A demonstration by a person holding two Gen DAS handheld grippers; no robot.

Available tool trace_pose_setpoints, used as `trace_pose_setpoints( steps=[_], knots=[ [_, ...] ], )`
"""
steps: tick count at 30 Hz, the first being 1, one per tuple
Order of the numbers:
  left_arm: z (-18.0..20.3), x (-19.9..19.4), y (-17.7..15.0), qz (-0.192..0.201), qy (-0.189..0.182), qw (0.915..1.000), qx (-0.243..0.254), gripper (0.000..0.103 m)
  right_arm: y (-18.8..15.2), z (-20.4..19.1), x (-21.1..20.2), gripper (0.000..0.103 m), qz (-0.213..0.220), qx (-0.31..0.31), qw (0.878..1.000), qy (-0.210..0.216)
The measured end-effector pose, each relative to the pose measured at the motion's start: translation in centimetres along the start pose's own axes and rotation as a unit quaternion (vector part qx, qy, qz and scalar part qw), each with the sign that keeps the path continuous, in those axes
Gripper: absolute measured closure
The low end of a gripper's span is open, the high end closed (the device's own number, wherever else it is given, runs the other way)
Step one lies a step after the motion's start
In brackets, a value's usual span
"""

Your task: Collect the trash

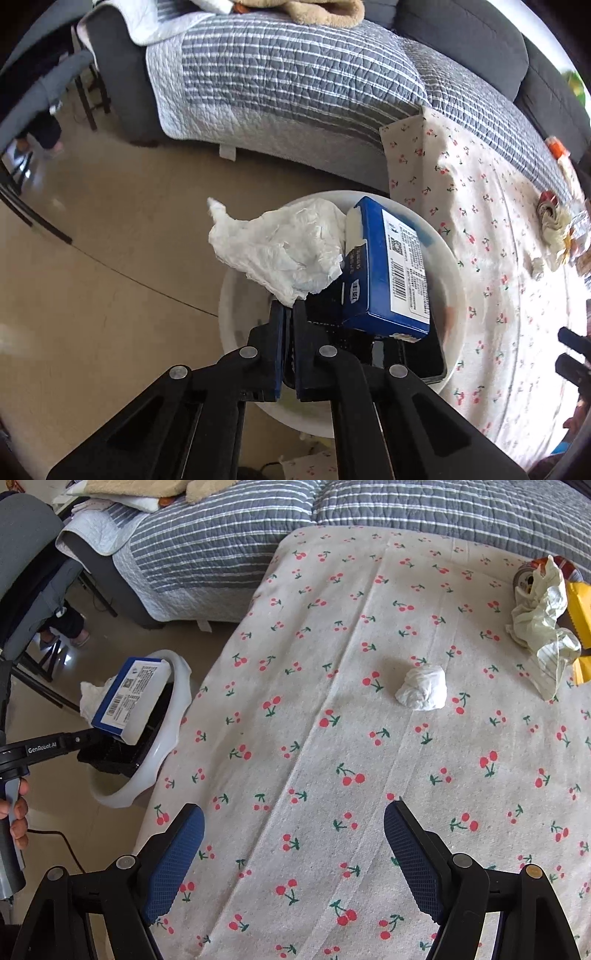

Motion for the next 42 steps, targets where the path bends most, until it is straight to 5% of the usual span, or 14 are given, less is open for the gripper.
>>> trace_pose_setpoints(
  steps=[5, 10, 16, 23, 29, 35, 42],
  knots=[
    [-0.7, 0.0, 0.6, 0.028, 0.066, 0.9957, 0.059, 0.098, -0.2, -0.1, 0.0, 0.019, -0.002, -0.001, 1.000, 0.000],
    [-0.3, 0.2, 0.3, 0.023, 0.072, 0.9921, 0.100, 0.098, -0.2, 0.2, 0.0, 0.019, -0.003, 0.003, 1.000, -0.002],
    [-0.1, -1.8, 1.5, 0.084, 0.127, 0.9769, 0.150, 0.099, -0.2, -0.1, 0.0, 0.019, -0.002, 0.002, 1.000, 0.000],
    [0.7, -0.5, 0.0, 0.052, 0.150, 0.9632, 0.217, 0.097, -0.4, -0.4, 0.0, 0.019, -0.004, -0.001, 1.000, 0.002],
    [0.1, -0.9, -0.5, 0.014, 0.075, 0.9855, 0.151, 0.089, -0.4, -0.3, -0.1, 0.019, -0.002, 0.003, 1.000, 0.001],
    [-0.1, -1.7, -0.7, 0.002, 0.029, 0.9960, 0.085, 0.078, -0.4, -0.3, -0.1, 0.019, -0.001, 0.004, 1.000, 0.002],
    [1.4, -2.3, -0.3, -0.009, -0.032, 0.9993, 0.016, 0.033, 0.2, -0.1, -0.8, 0.019, 0.006, 0.011, 1.000, 0.004]
  ],
)
Point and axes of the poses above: each gripper's, at about its wrist camera, not at the fingertips, and x roughly the way its jaws point, z to its right, y to its top, the point moved 5 cm from there along x, roughly the way its jaws point, and after that the axes turned 10 degrees about z, right-handed, at the moved point
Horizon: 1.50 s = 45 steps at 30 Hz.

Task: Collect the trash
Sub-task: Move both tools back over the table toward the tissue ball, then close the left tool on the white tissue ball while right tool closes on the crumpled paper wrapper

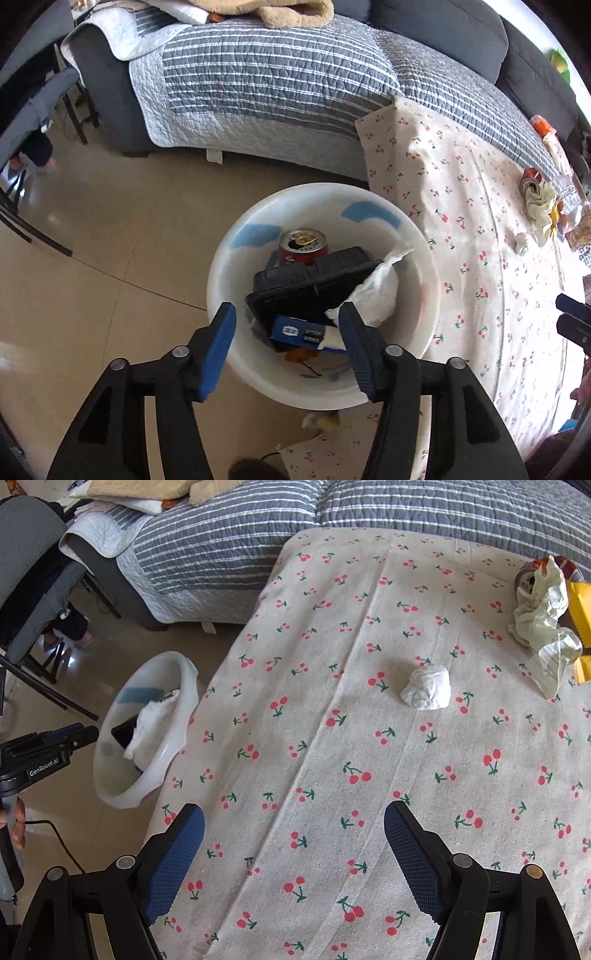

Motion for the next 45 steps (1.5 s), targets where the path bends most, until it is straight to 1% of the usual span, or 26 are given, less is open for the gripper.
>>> trace_pose_setpoints(
  steps=[2, 3, 6, 8, 11, 13, 14, 18, 21, 23, 25, 28, 32, 34, 36, 37, 39, 40, 41, 42, 43, 44, 45],
  knots=[
    [1.1, -0.2, 0.2, 0.004, -0.004, 1.0000, 0.003, 0.023, 0.3, 0.6, -0.5, 0.019, 0.005, 0.006, 1.000, 0.000],
    [1.8, -0.4, 0.4, 0.007, -0.006, 0.9999, 0.006, 0.020, 0.5, 1.0, -0.8, 0.019, 0.009, 0.010, 1.000, -0.001],
    [3.9, -0.5, 0.8, 0.007, -0.014, 0.9998, 0.013, 0.014, 1.2, 2.8, -1.8, 0.019, 0.021, 0.029, 0.999, -0.008],
    [5.7, -0.6, 1.0, 0.010, -0.020, 0.9995, 0.023, 0.012, 1.6, 4.4, -2.6, 0.018, 0.028, 0.048, 0.998, -0.012],
    [8.1, -1.0, 1.4, 0.017, -0.028, 0.9987, 0.039, 0.009, 2.0, 7.2, -3.8, 0.014, 0.040, 0.074, 0.996, -0.028],
    [10.1, -1.1, 1.5, 0.020, -0.037, 0.9978, 0.051, 0.006, 2.1, 9.3, -4.7, 0.007, 0.047, 0.088, 0.994, -0.042],
    [11.1, -1.2, 1.6, 0.022, -0.041, 0.9972, 0.059, 0.004, 2.1, 10.3, -5.2, 0.007, 0.051, 0.095, 0.993, -0.049],
    [15.5, -0.9, 1.4, 0.026, -0.054, 0.9940, 0.092, 0.003, 1.7, 14.6, -7.3, 0.006, 0.062, 0.122, 0.987, -0.081],
    [18.3, -0.1, 1.0, 0.019, -0.064, 0.9920, 0.107, 0.003, 0.9, 17.6, -8.5, 0.005, 0.064, 0.145, 0.982, -0.104],
    [20.1, 0.7, 0.9, 0.010, -0.071, 0.9914, 0.109, 0.003, 0.3, 19.5, -9.1, 0.005, 0.062, 0.161, 0.978, -0.116],
    [21.7, 1.1, 1.0, 0.011, -0.077, 0.9917, 0.103, 0.003, -0.4, 21.0, -9.7, 0.005, 0.057, 0.172, 0.975, -0.127],
    [24.0, 2.1, 1.2, 0.012, -0.086, 0.9901, 0.110, 0.003, -1.4, 23.2, -10.3, 0.005, 0.052, 0.176, 0.973, -0.142],
    [26.7, 3.3, 1.1, 0.016, -0.101, 0.9871, 0.123, 0.004, -2.5, 24.9, -10.9, 0.005, 0.044, 0.174, 0.971, -0.161],
    [27.8, 3.7, 1.1, 0.024, -0.115, 0.9853, 0.123, 0.009, -2.8, 25.6, -11.1, 0.005, 0.042, 0.174, 0.970, -0.164],
    [28.8, 4.2, 1.3, 0.034, -0.129, 0.9836, 0.121, 0.021, -3.0, 26.1, -11.1, 0.005, 0.040, 0.176, 0.969, -0.167],
    [29.1, 4.5, 1.4, 0.039, -0.134, 0.9831, 0.119, 0.025, -3.1, 26.3, -11.1, 0.005, 0.039, 0.176, 0.969, -0.169],
    [29.6, 5.1, 1.7, 0.046, -0.138, 0.9831, 0.111, 0.040, -3.2, 26.6, -11.1, 0.005, 0.037, 0.175, 0.969, -0.172],
    [29.7, 5.3, 1.9, 0.055, -0.135, 0.9833, 0.109, 0.043, -3.3, 26.8, -11.0, 0.005, 0.036, 0.174, 0.969, -0.174],
    [29.8, 5.4, 2.1, 0.064, -0.134, 0.9829, 0.109, 0.049, -3.3, 26.9, -10.9, 0.005, 0.035, 0.174, 0.968, -0.175],
    [29.9, 5.5, 2.4, 0.068, -0.136, 0.9824, 0.108, 0.061, -3.3, 26.9, -10.8, 0.005, 0.035, 0.173, 0.968, -0.177],
    [30.0, 5.6, 2.5, 0.068, -0.138, 0.9823, 0.108, 0.068, -3.2, 27.0, -10.7, 0.005, 0.035, 0.172, 0.968, -0.177],
    [30.0, 5.8, 2.7, 0.067, -0.137, 0.9824, 0.107, 0.072, -3.1, 27.0, -10.6, 0.005, 0.036, 0.170, 0.969, -0.178],
    [30.1, 5.9, 2.8, 0.068, -0.139, 0.9821, 0.108, 0.072, -3.0, 26.9, -10.5, 0.005, 0.037, 0.167, 0.969, -0.178]
  ],
)
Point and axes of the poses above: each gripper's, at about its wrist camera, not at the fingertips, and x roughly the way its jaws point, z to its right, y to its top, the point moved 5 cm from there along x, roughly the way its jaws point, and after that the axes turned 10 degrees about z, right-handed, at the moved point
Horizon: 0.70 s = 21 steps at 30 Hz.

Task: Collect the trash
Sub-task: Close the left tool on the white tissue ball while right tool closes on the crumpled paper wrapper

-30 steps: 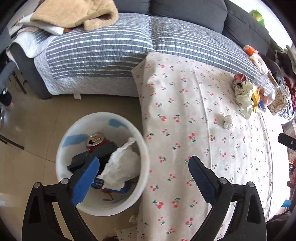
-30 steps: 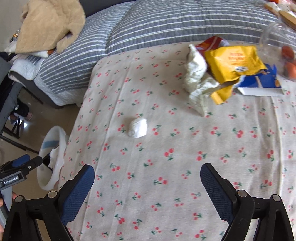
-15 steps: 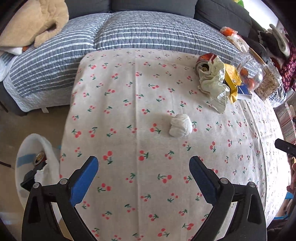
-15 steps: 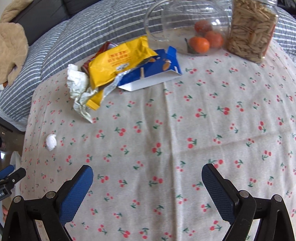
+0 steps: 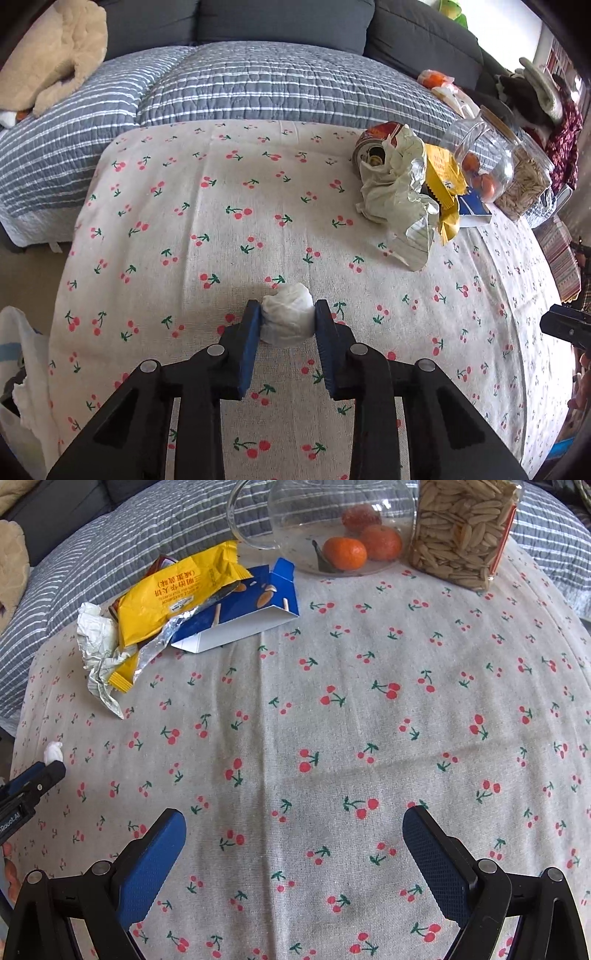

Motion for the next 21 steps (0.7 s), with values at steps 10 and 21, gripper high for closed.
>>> trace_pose_setpoints(
  steps=[10, 21],
  knots=[
    [-2.2, -2.0, 1.0, 0.005, -0.008, 0.9993, -0.036, 0.074, 2.6, -5.2, 0.5, 0.005, 0.028, -0.029, 0.999, 0.018],
    [-7.4, -5.6, 0.5, 0.007, 0.000, 0.9974, -0.072, 0.074, 4.9, -15.6, 4.9, 0.024, 0.049, -0.089, 0.991, 0.085]
  ],
)
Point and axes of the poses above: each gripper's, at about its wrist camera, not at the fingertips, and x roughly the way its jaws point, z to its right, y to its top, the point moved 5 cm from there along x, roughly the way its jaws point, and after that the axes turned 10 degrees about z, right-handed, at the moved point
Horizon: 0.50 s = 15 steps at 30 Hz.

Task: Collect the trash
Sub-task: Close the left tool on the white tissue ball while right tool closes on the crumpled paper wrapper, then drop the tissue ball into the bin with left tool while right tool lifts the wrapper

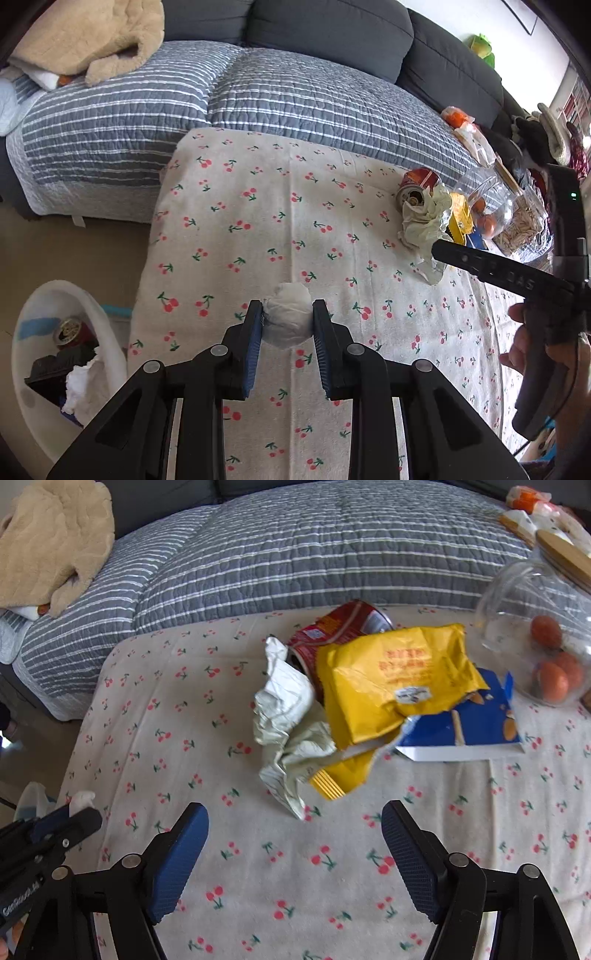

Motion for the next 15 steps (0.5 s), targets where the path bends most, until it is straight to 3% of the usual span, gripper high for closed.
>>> trace_pose_setpoints(
  steps=[8, 9, 10, 15],
  knots=[
    [-2.3, -2.3, -0.1, 0.006, 0.002, 1.0000, -0.004, 0.074, 1.3, 0.0, 4.5, 0.039, -0.007, -0.003, 0.999, -0.045],
    [-2.5, -2.5, -0.1, 0.006, 0.003, 1.0000, -0.004, 0.074, 1.3, 0.3, 4.8, 0.044, -0.008, -0.002, 0.999, -0.052],
    [-2.7, -2.6, -0.1, 0.007, 0.003, 1.0000, -0.005, 0.074, 1.3, 0.5, 5.0, 0.052, -0.009, 0.001, 0.998, -0.057],
    [-3.7, -3.9, -0.1, 0.015, -0.015, 0.9997, -0.015, 0.074, 0.9, 0.8, 3.8, 0.059, 0.005, 0.005, 0.999, -0.052]
  ],
)
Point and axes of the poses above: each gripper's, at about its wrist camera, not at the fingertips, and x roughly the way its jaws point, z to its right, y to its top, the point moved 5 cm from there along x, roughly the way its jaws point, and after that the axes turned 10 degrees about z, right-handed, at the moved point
